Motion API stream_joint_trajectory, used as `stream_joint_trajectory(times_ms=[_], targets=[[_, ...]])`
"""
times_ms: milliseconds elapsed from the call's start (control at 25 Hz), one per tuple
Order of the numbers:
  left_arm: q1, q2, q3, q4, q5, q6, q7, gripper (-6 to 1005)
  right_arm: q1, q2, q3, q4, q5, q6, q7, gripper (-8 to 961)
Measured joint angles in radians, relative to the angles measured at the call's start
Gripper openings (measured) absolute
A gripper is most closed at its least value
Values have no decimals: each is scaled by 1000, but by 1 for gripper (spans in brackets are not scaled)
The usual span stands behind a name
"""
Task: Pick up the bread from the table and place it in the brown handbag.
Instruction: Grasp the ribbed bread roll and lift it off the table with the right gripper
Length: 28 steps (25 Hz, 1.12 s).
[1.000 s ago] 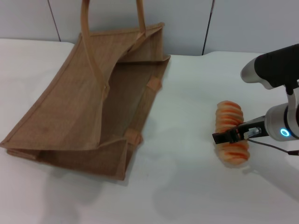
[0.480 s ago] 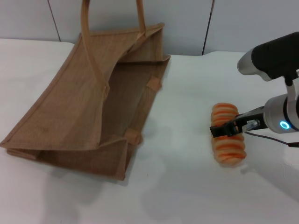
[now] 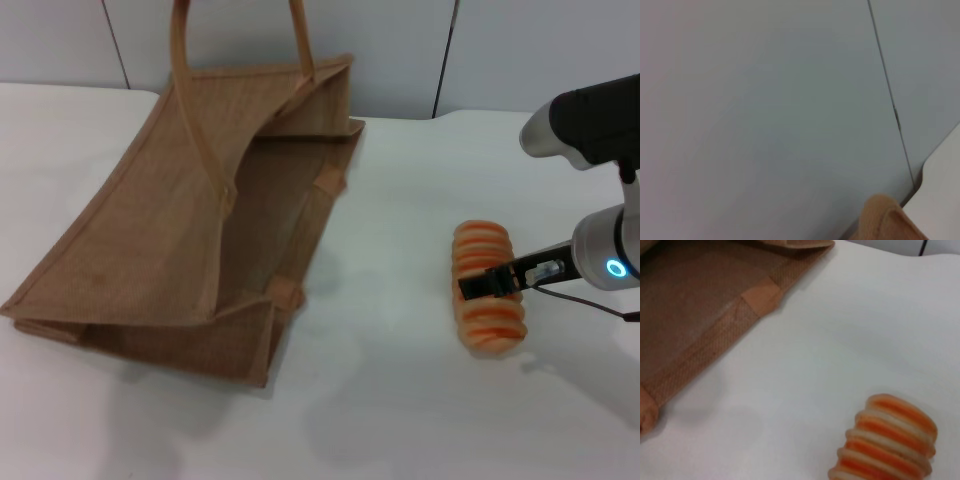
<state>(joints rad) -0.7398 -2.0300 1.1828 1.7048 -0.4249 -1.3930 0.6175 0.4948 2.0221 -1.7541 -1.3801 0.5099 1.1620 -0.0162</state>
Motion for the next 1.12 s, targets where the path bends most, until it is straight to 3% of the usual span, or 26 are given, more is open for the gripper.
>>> stream_joint_trajectory(times_ms=[360, 1120], targets=[[-8, -1, 44, -2, 39, 6, -20, 122, 40, 0, -5, 79, 4, 17, 23, 830], [-15, 1, 44, -27, 34, 9, -26, 122, 54, 0, -8, 87, 30, 8, 11, 829]])
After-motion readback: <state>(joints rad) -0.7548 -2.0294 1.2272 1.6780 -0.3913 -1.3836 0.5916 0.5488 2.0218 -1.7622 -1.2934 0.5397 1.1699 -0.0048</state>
